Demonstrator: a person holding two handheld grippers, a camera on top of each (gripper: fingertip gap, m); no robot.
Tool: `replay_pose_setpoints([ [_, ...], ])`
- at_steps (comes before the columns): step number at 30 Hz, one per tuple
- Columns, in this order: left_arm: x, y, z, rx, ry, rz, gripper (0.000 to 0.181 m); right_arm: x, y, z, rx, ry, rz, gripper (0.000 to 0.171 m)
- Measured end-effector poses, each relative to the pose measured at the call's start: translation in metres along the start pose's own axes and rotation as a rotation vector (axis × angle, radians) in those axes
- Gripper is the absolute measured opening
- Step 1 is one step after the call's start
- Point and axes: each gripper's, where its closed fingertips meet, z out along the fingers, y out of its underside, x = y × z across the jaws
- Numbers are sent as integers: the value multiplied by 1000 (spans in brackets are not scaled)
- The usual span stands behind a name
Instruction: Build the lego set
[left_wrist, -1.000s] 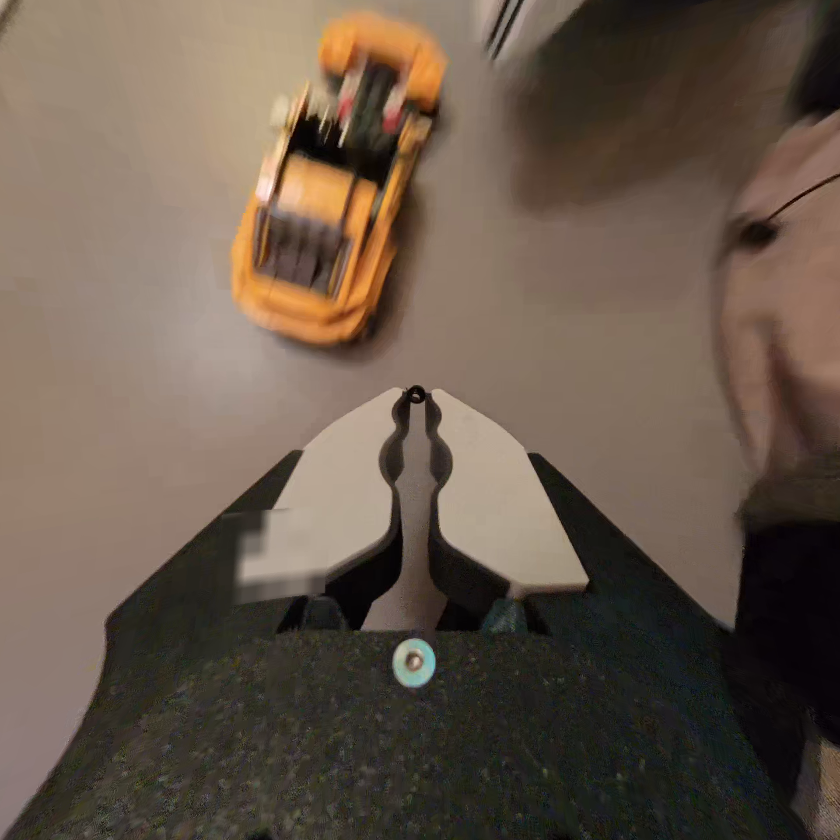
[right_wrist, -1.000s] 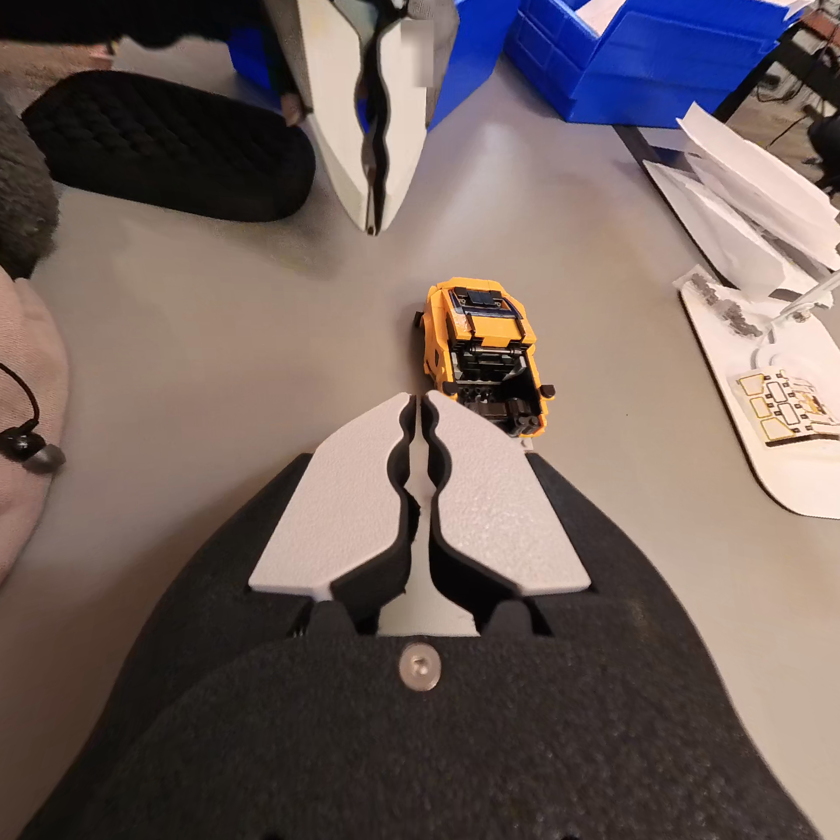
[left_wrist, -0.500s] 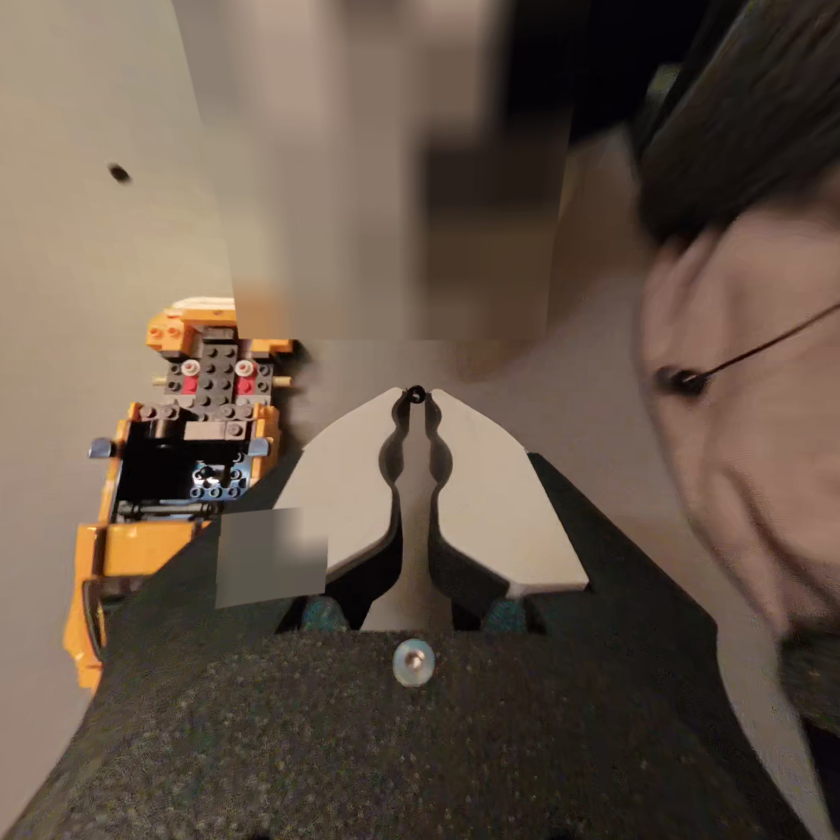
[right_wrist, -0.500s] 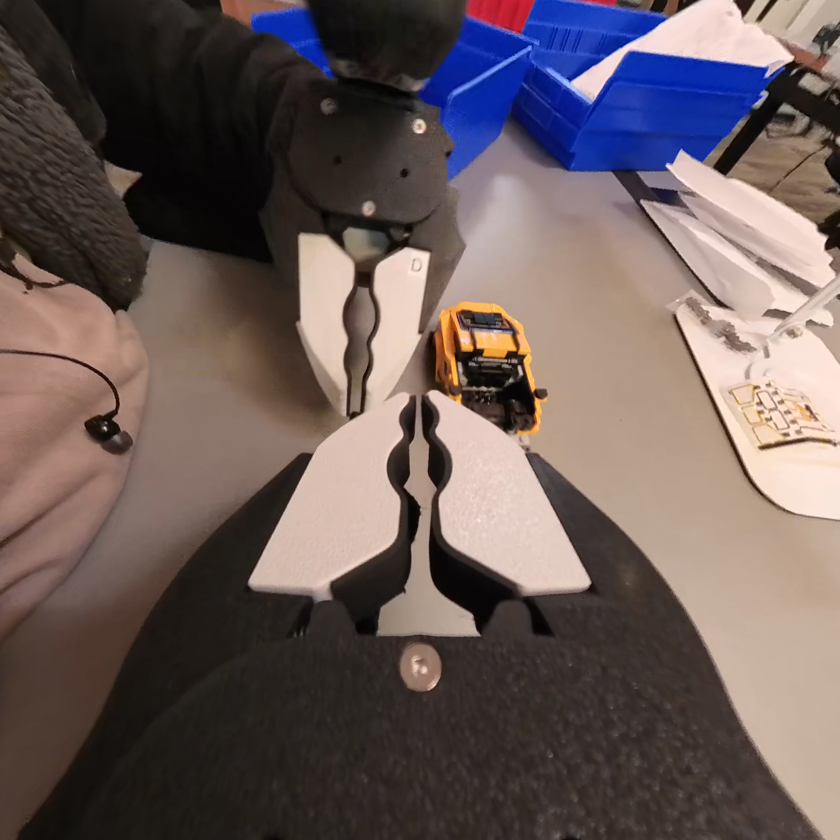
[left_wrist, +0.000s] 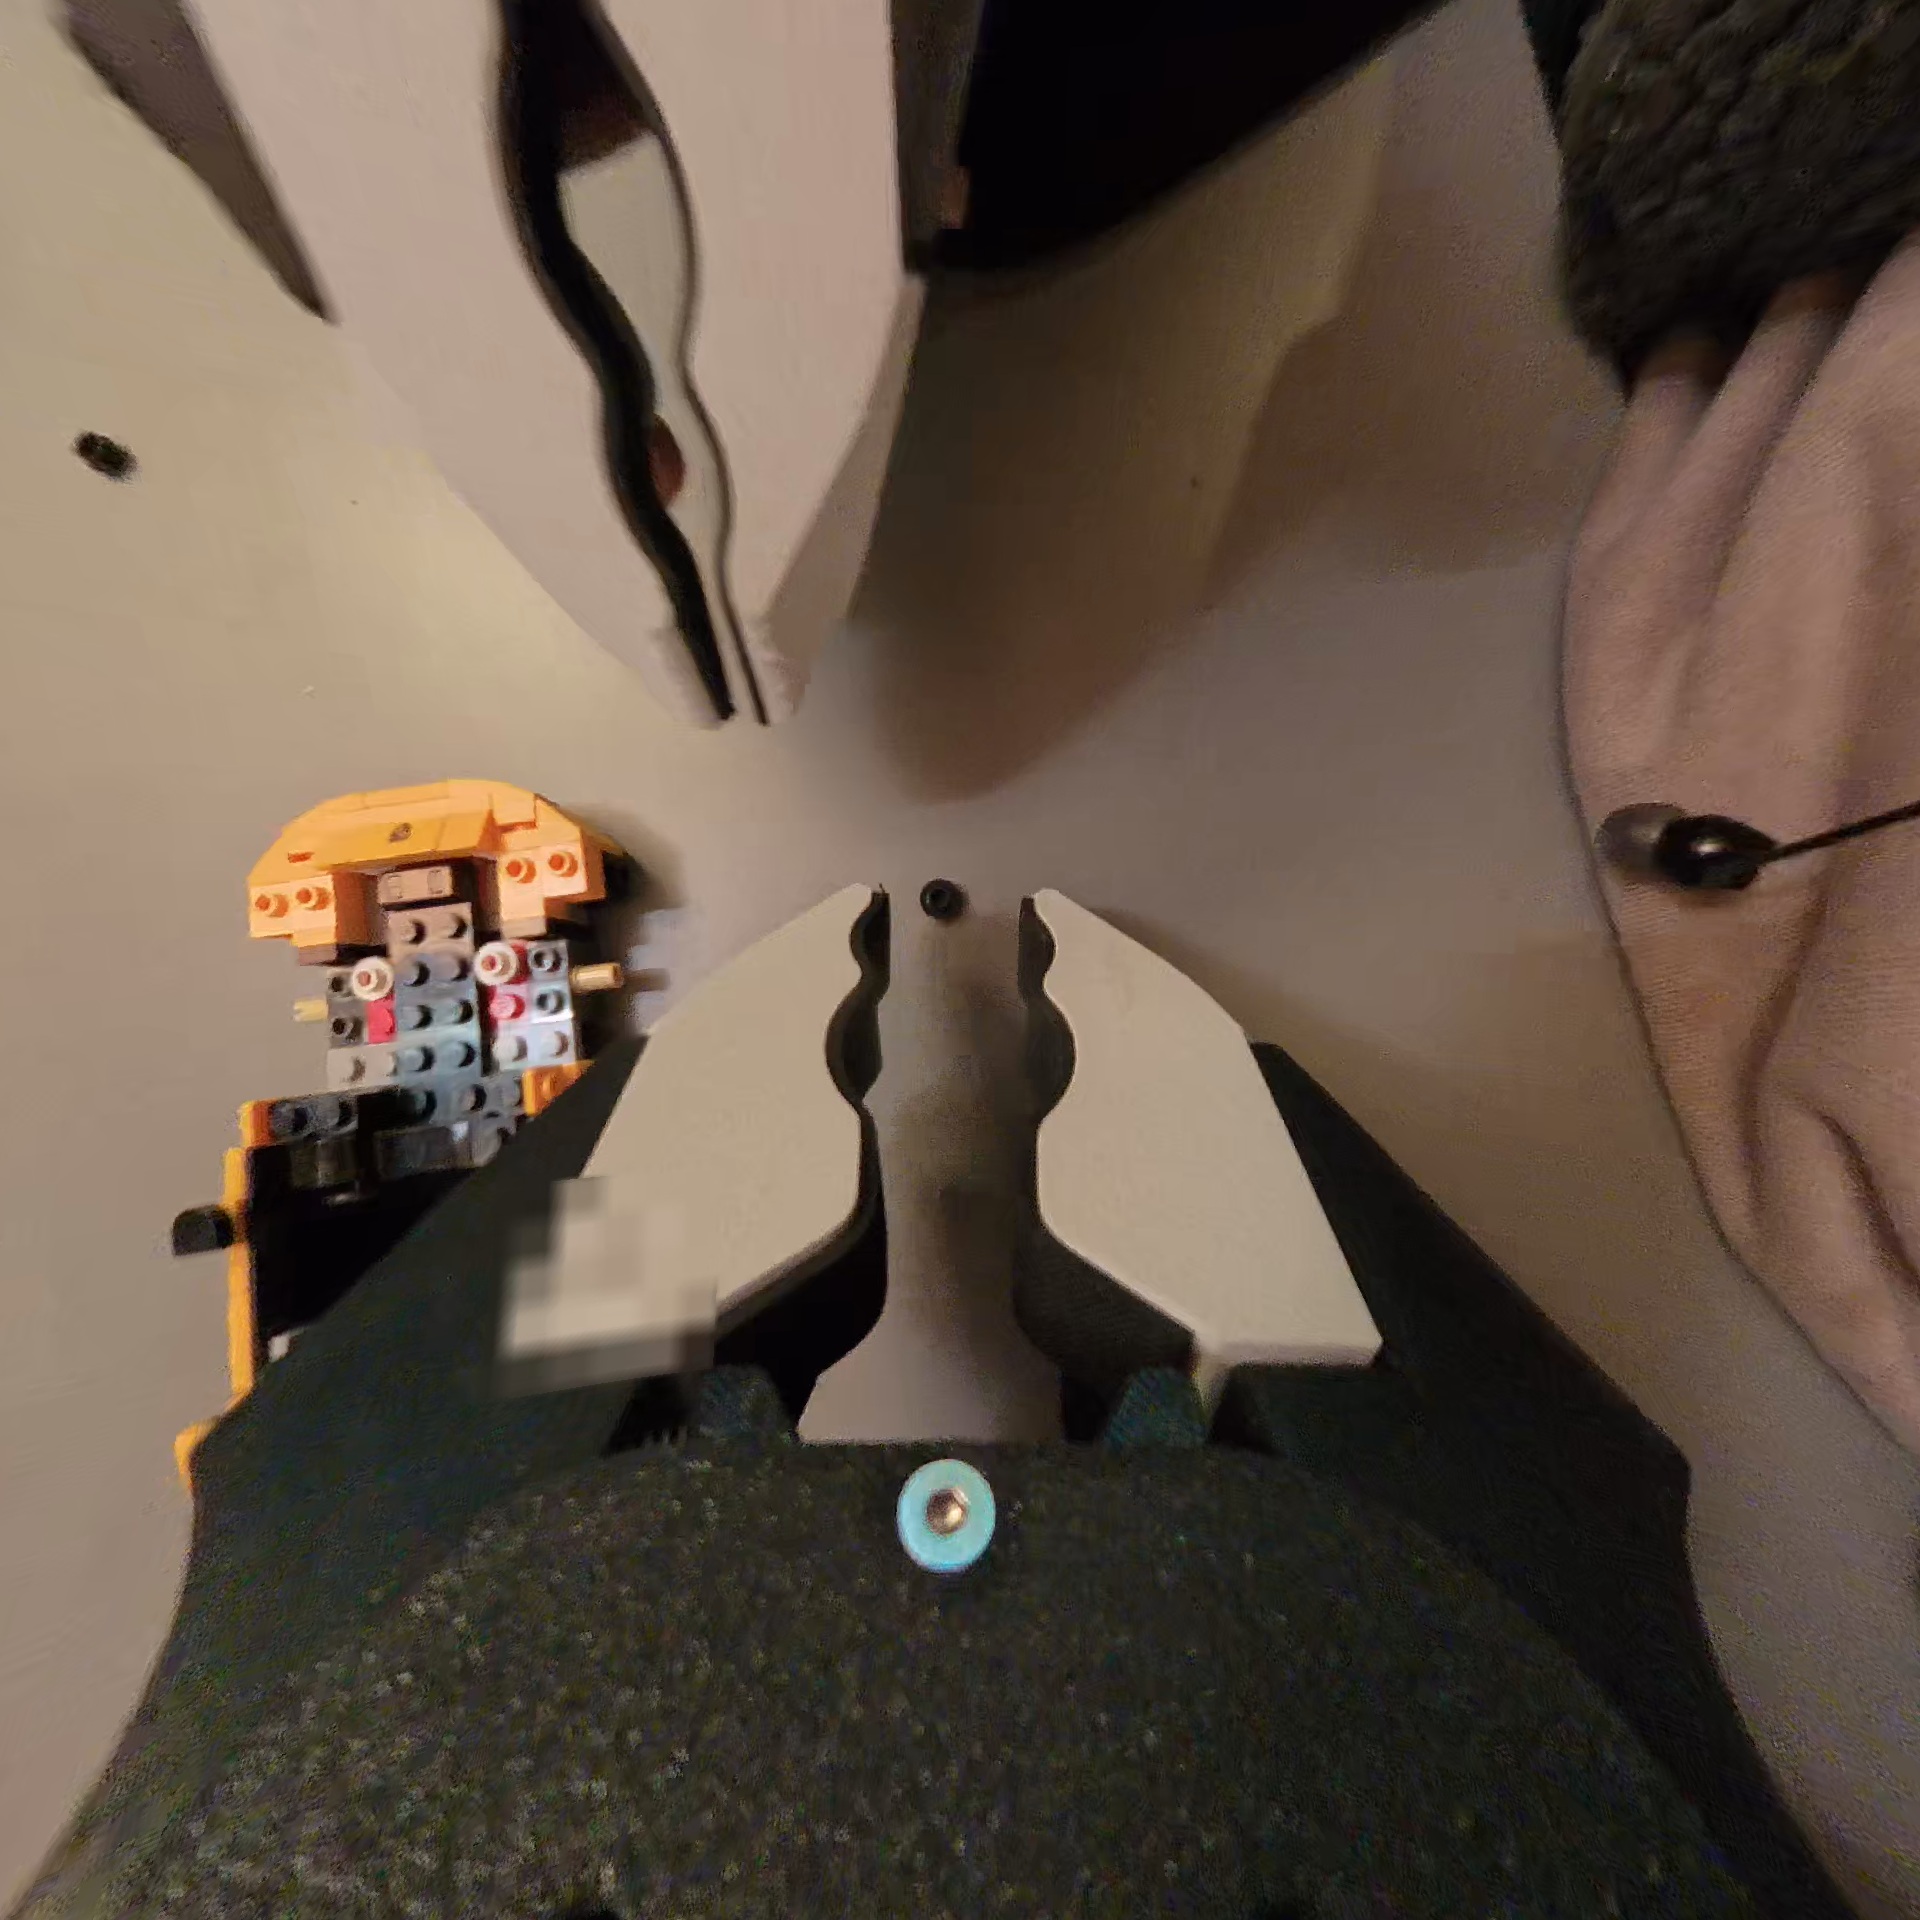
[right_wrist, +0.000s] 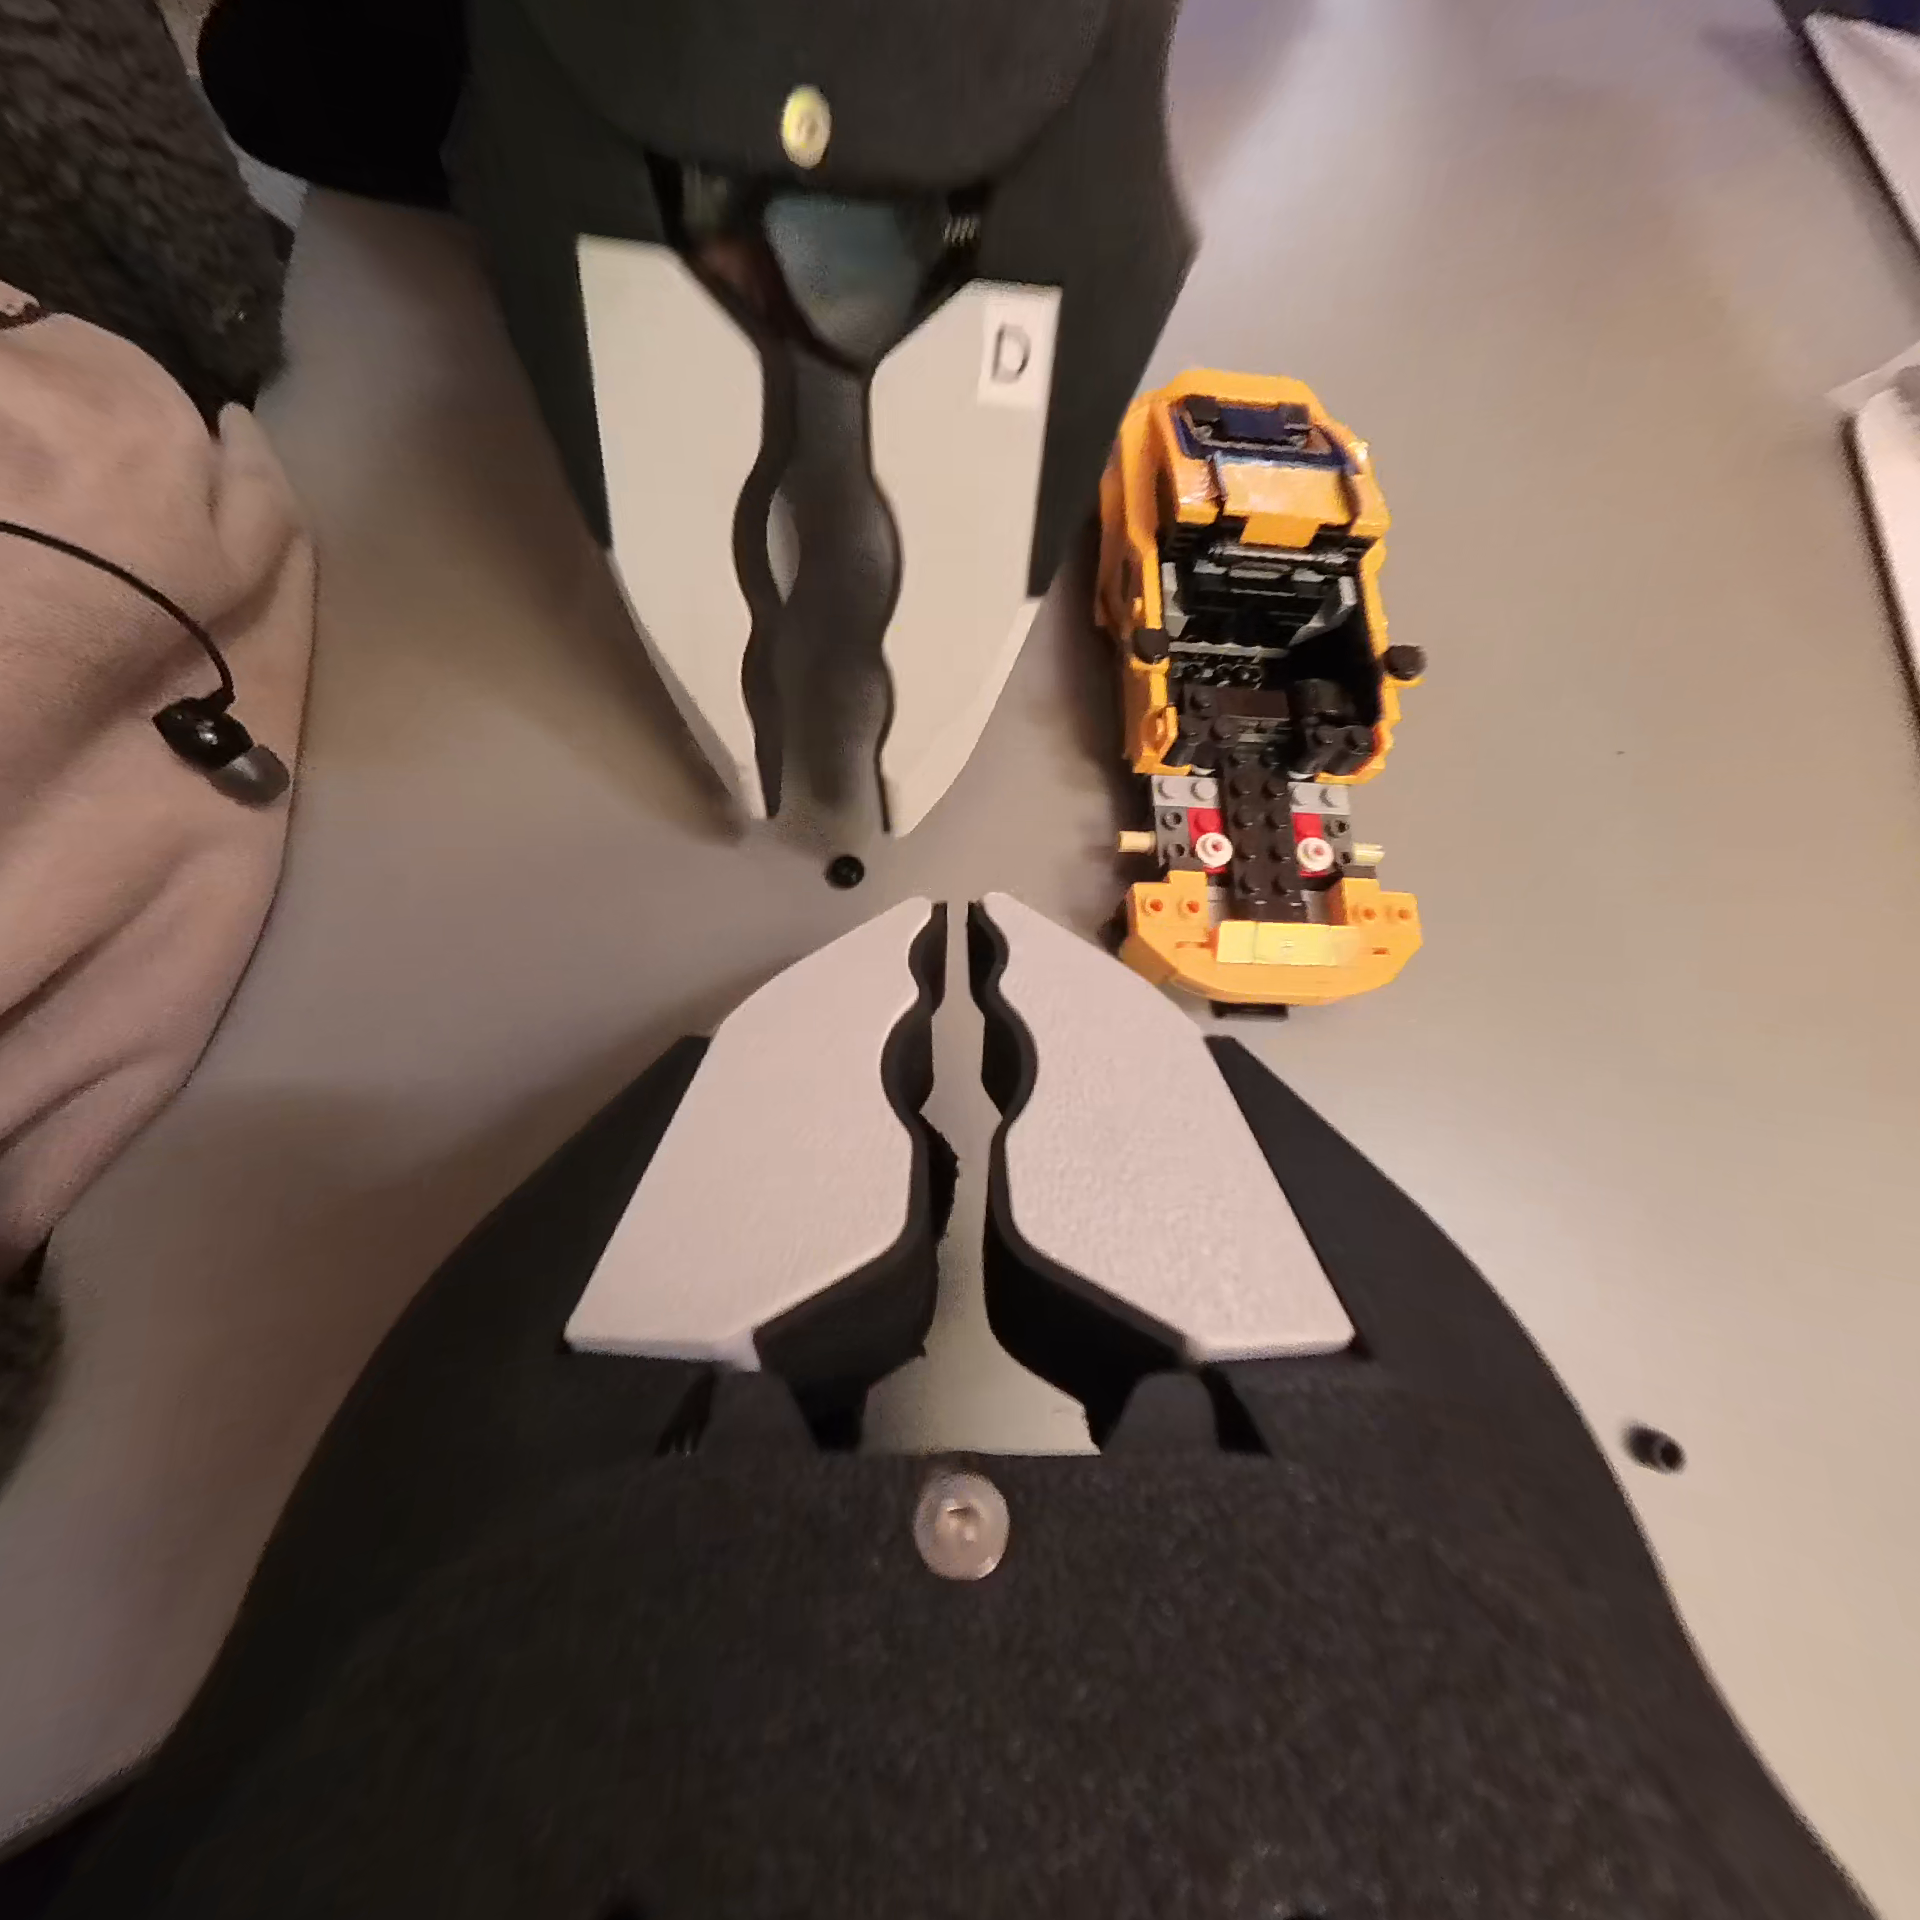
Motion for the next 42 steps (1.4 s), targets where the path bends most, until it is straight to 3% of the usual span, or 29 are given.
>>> replay_pose_setpoints([
  [15, -79, 60, -100, 195, -417, -270, 31, -25, 15, 40, -166, -95, 0, 10],
  [37, -80, 69, -100, 193, -414, -287, 34, -26, 12, 45, -206, -123, 15, 6],
  [42, -81, 69, -102, 204, -418, -291, 33, -17, 2, 38, -131, -108, 49, 6],
])
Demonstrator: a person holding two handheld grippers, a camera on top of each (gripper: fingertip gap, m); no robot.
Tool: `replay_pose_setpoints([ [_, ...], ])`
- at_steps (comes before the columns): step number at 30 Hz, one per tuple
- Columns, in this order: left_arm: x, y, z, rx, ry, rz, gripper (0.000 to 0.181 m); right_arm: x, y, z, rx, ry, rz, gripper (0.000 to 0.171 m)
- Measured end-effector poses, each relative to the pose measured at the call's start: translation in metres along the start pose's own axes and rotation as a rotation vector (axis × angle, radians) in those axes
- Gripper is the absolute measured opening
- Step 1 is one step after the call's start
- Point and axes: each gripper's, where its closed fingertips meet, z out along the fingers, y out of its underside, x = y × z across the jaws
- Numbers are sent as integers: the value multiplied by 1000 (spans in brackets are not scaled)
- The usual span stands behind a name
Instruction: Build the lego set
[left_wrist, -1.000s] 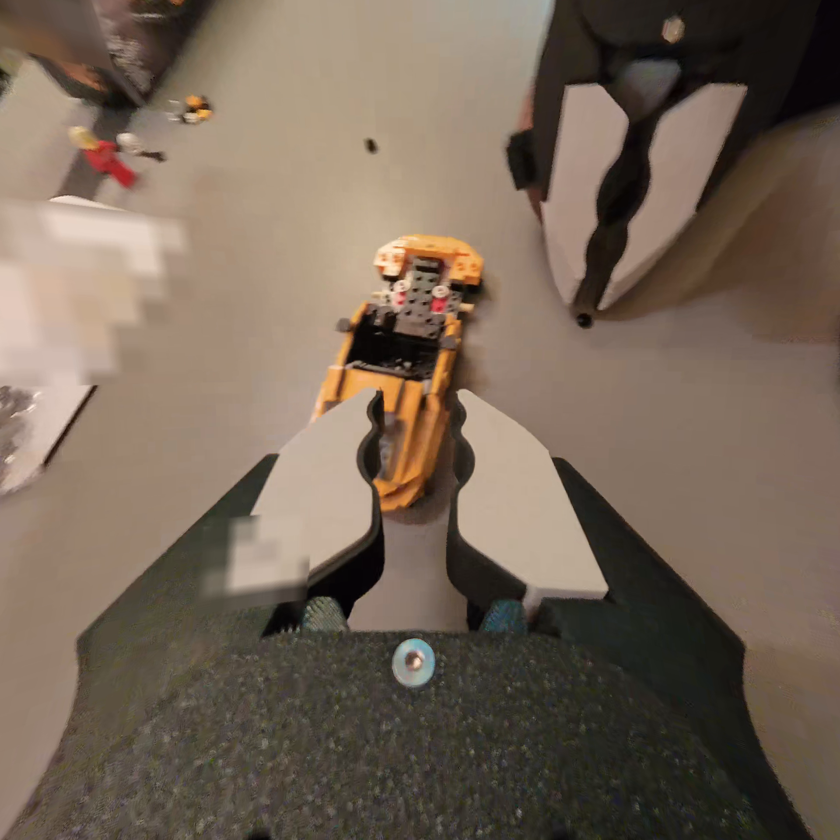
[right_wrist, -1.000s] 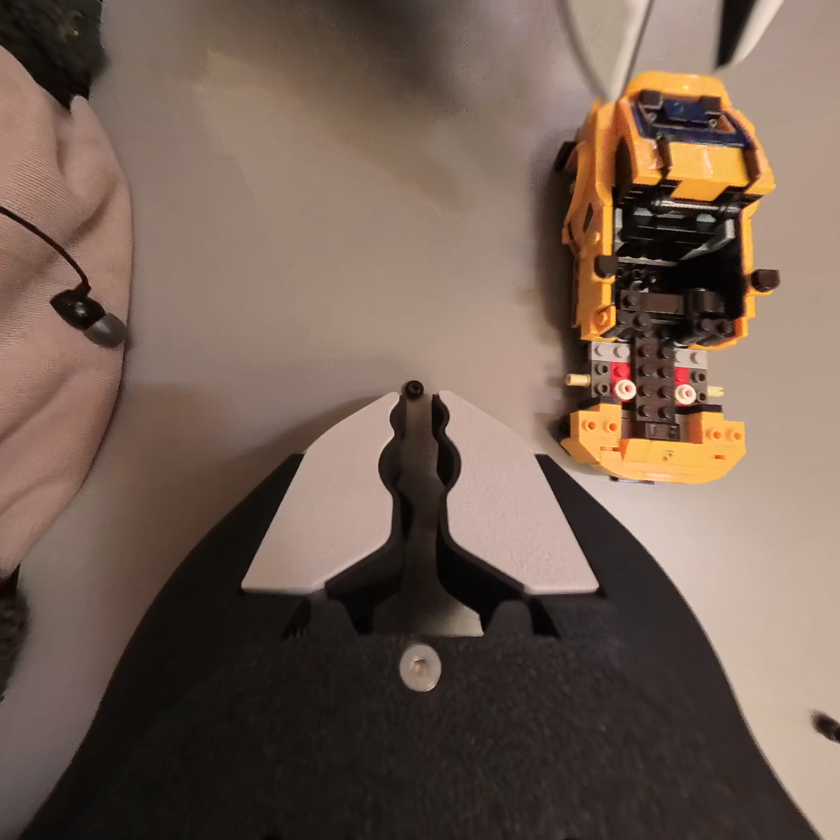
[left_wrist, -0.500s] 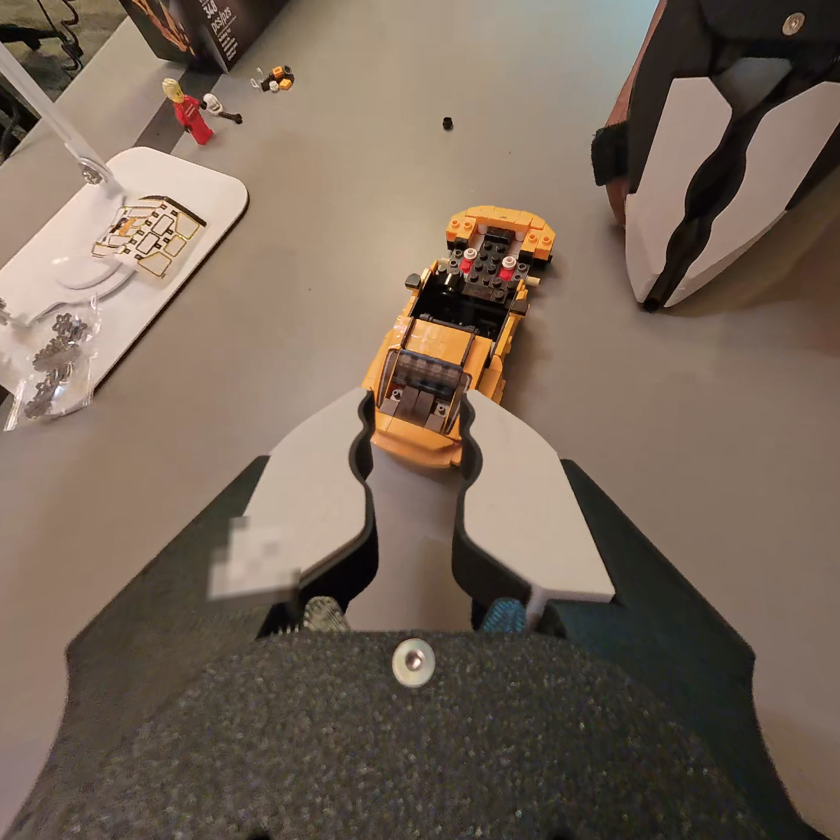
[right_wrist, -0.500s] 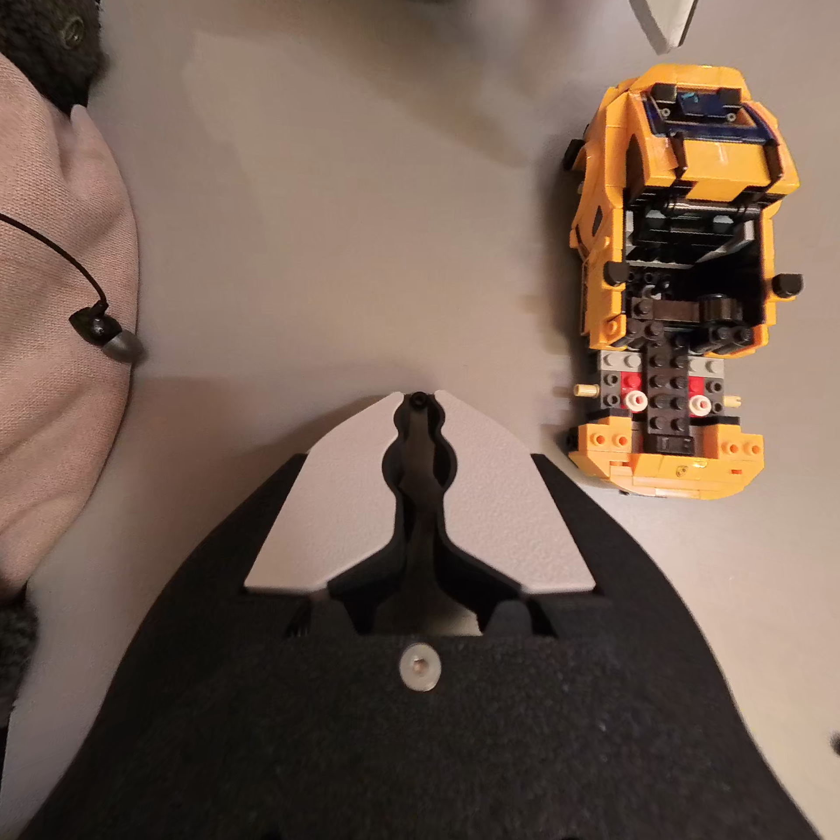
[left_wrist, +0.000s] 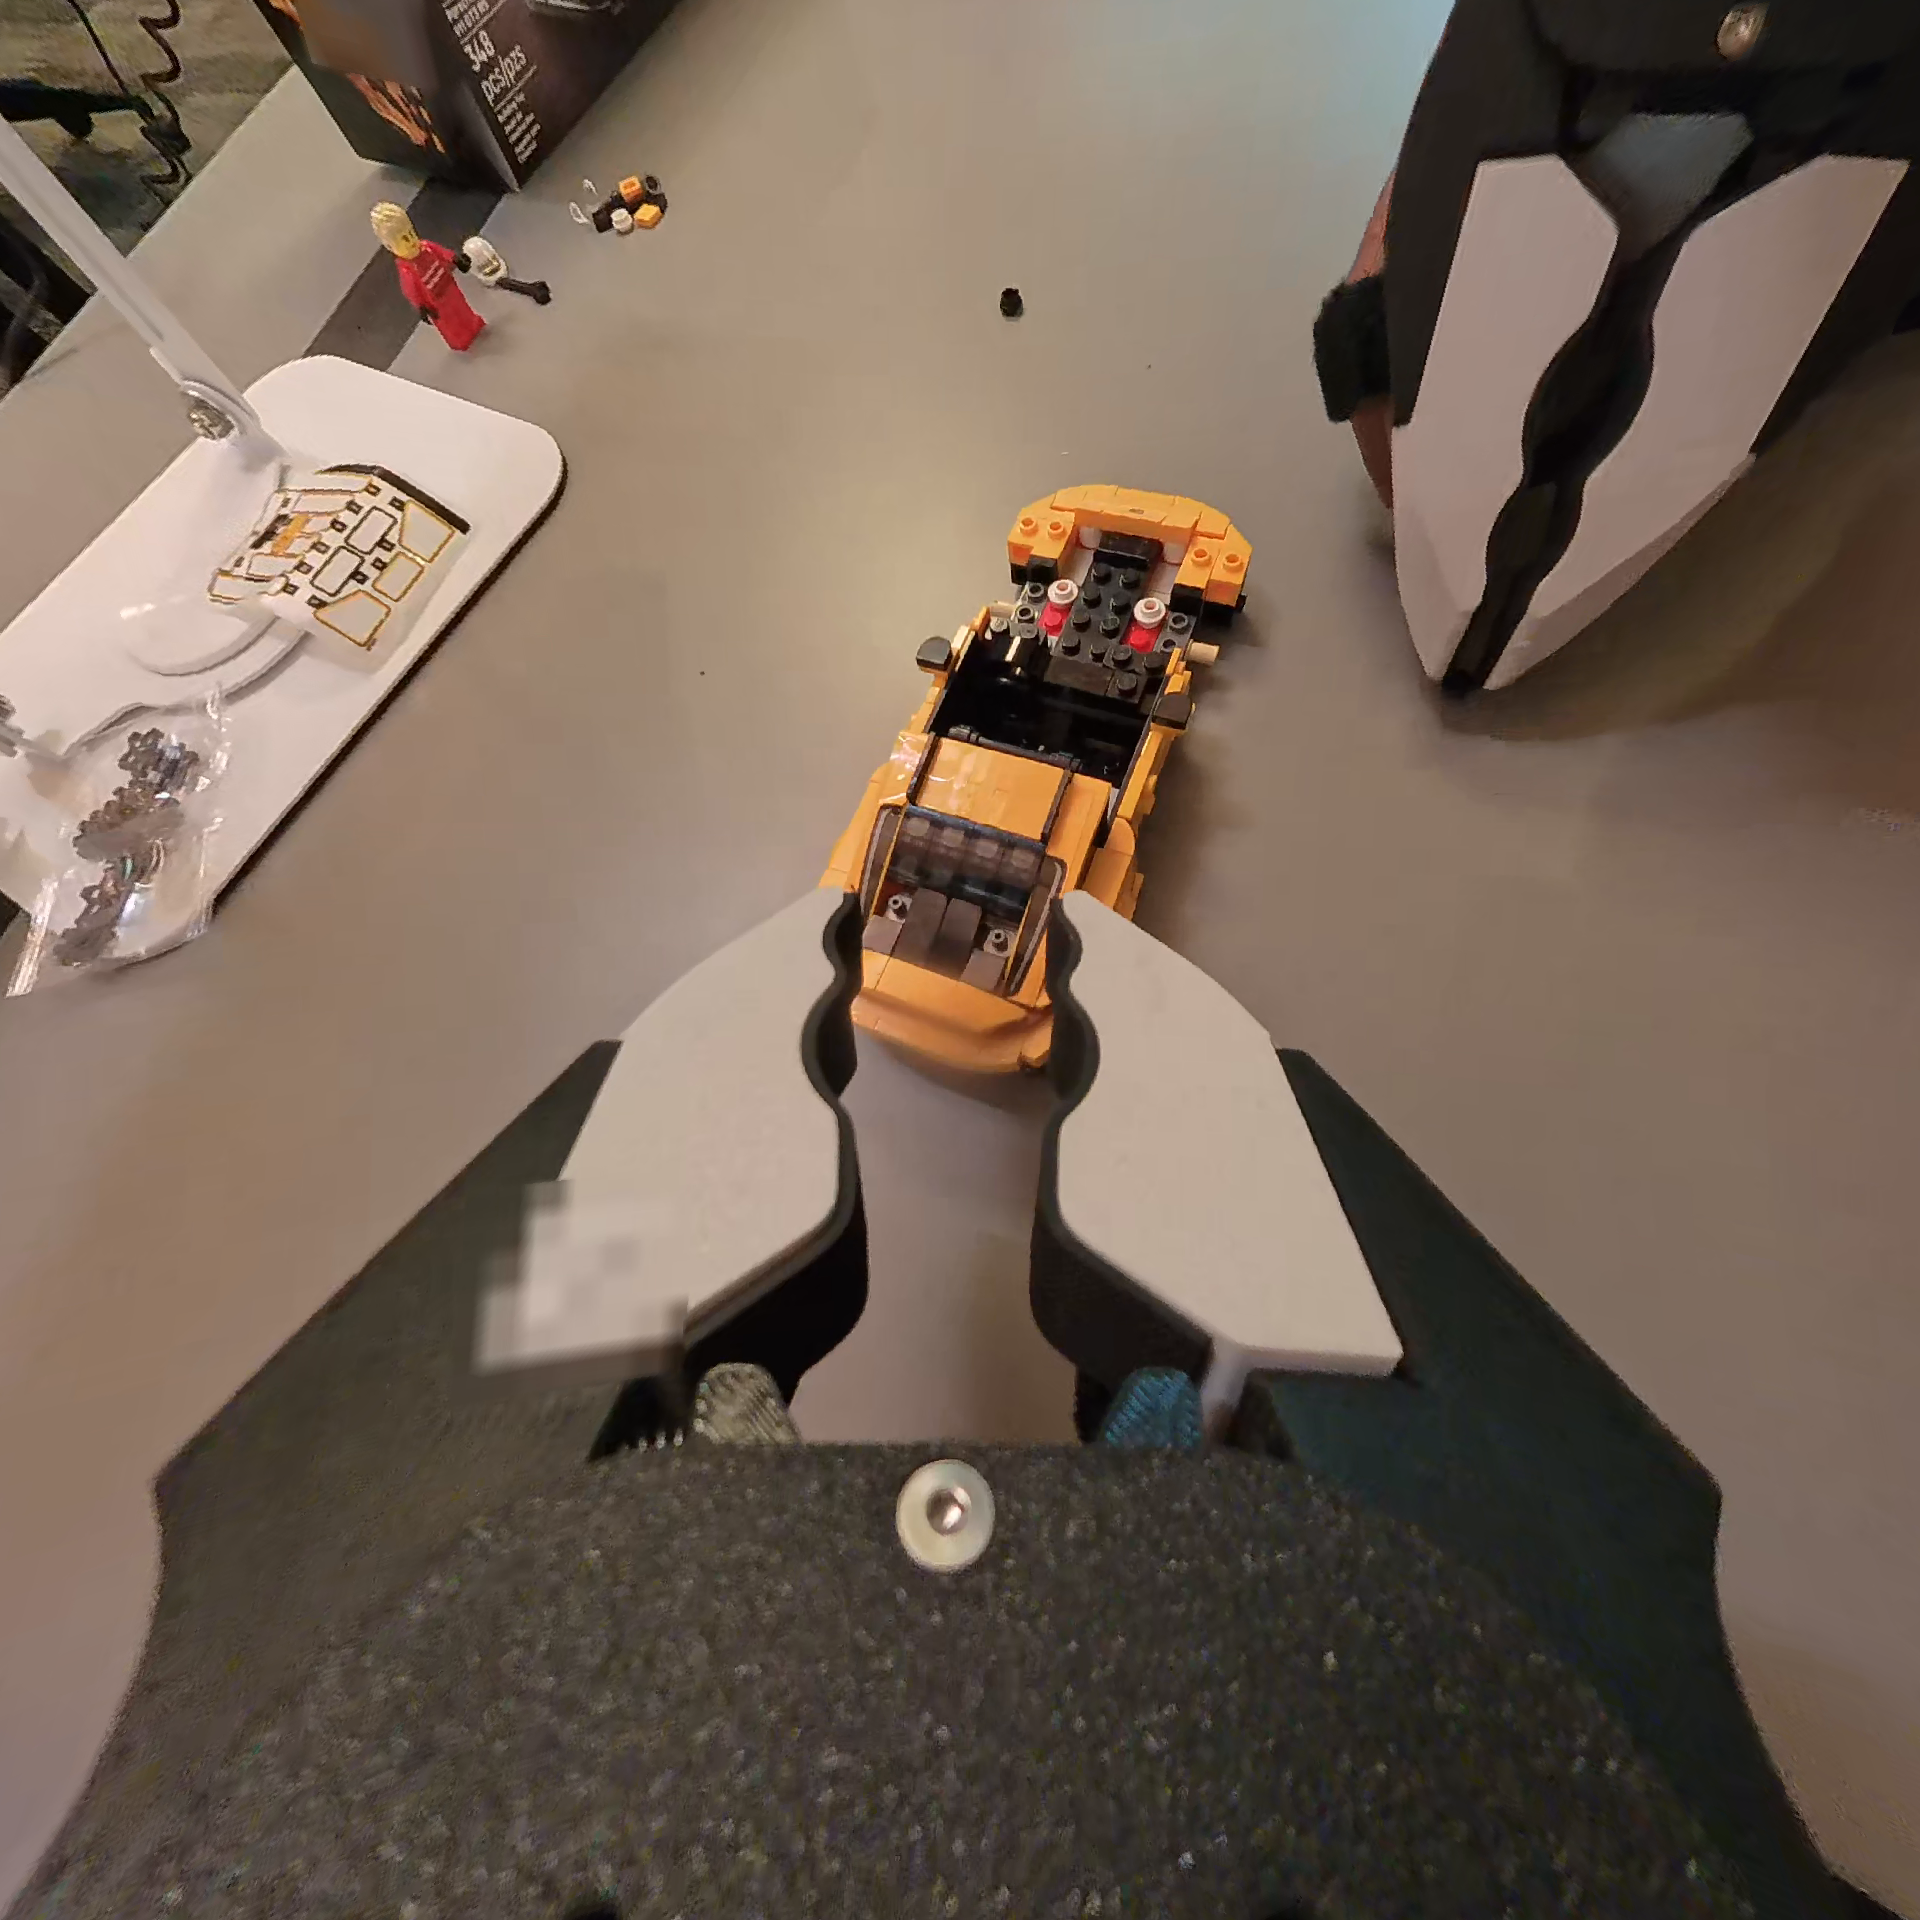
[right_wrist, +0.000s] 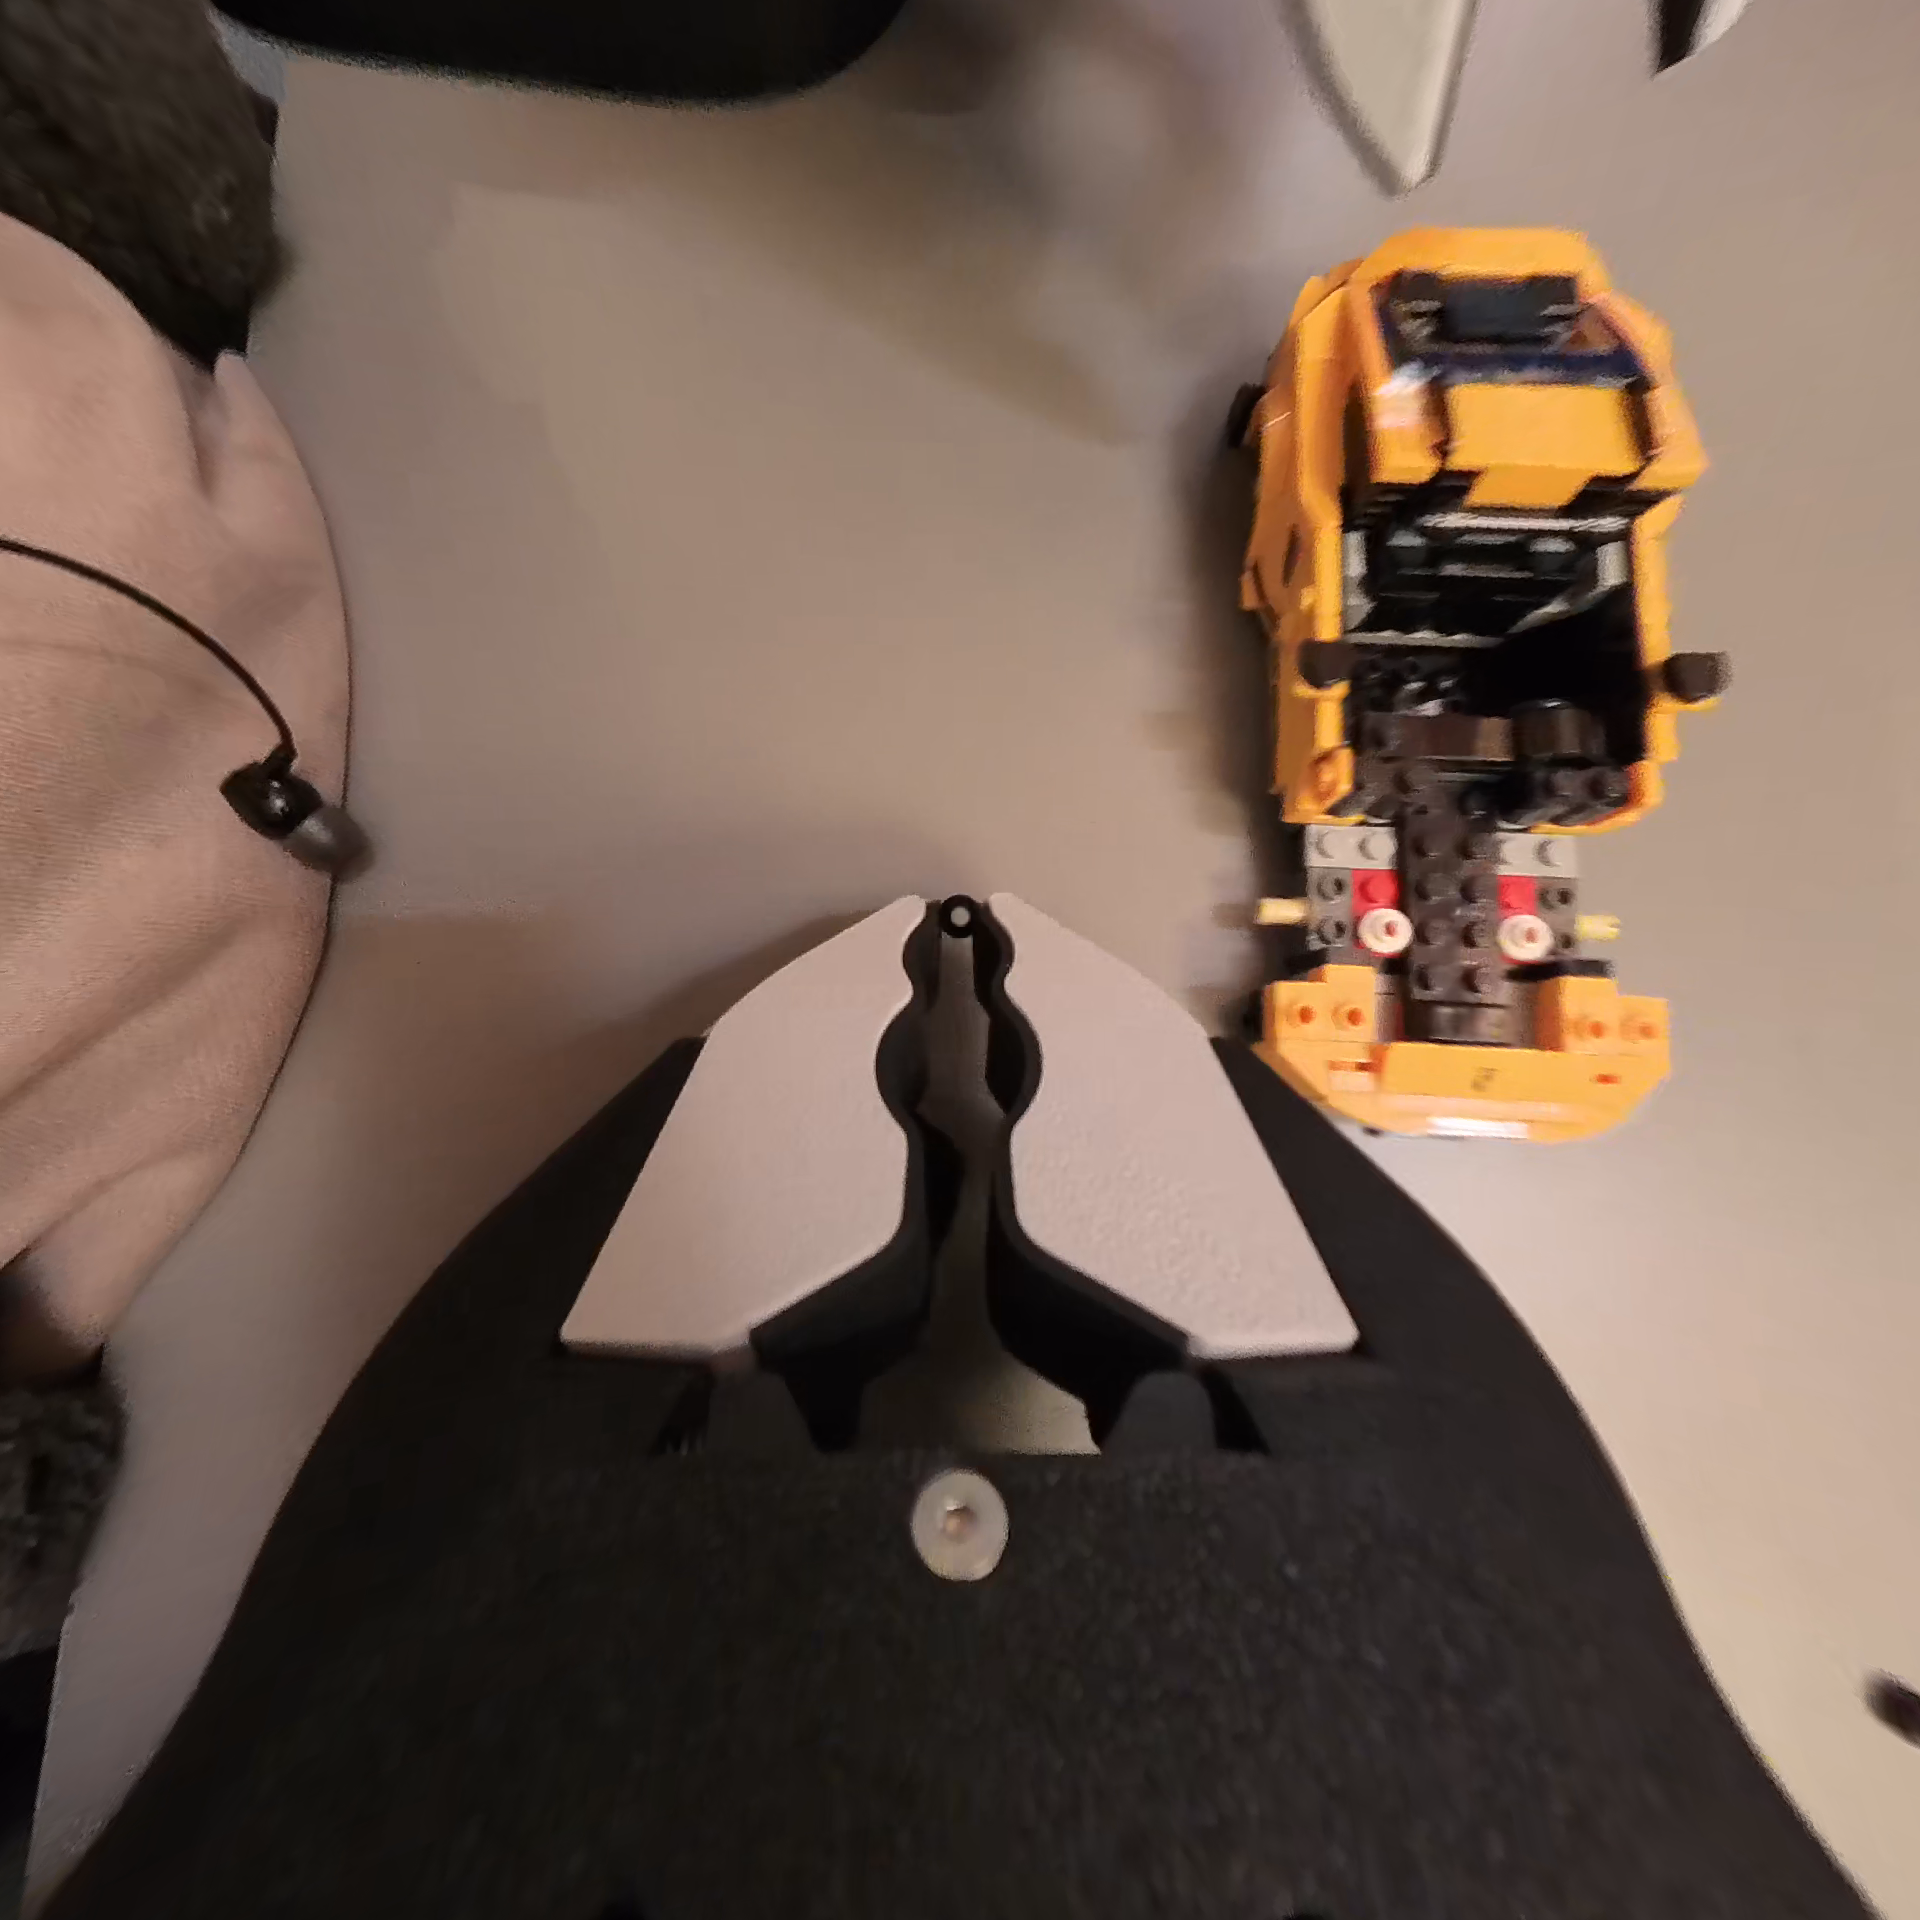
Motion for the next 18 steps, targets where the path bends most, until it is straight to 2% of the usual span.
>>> replay_pose_setpoints([
  [5, -3, 3, 1, -3, -7, -10, 33, 29, -13, -17, 53, 68, 19, 6],
  [11, -7, 7, 0, -7, -12, -22, 34, 61, -25, -15, -11, 78, -40, 5],
  [18, 0, 11, 2, 11, 59, -26, 59, 68, -15, 0, -120, 2, -68, 5],
])
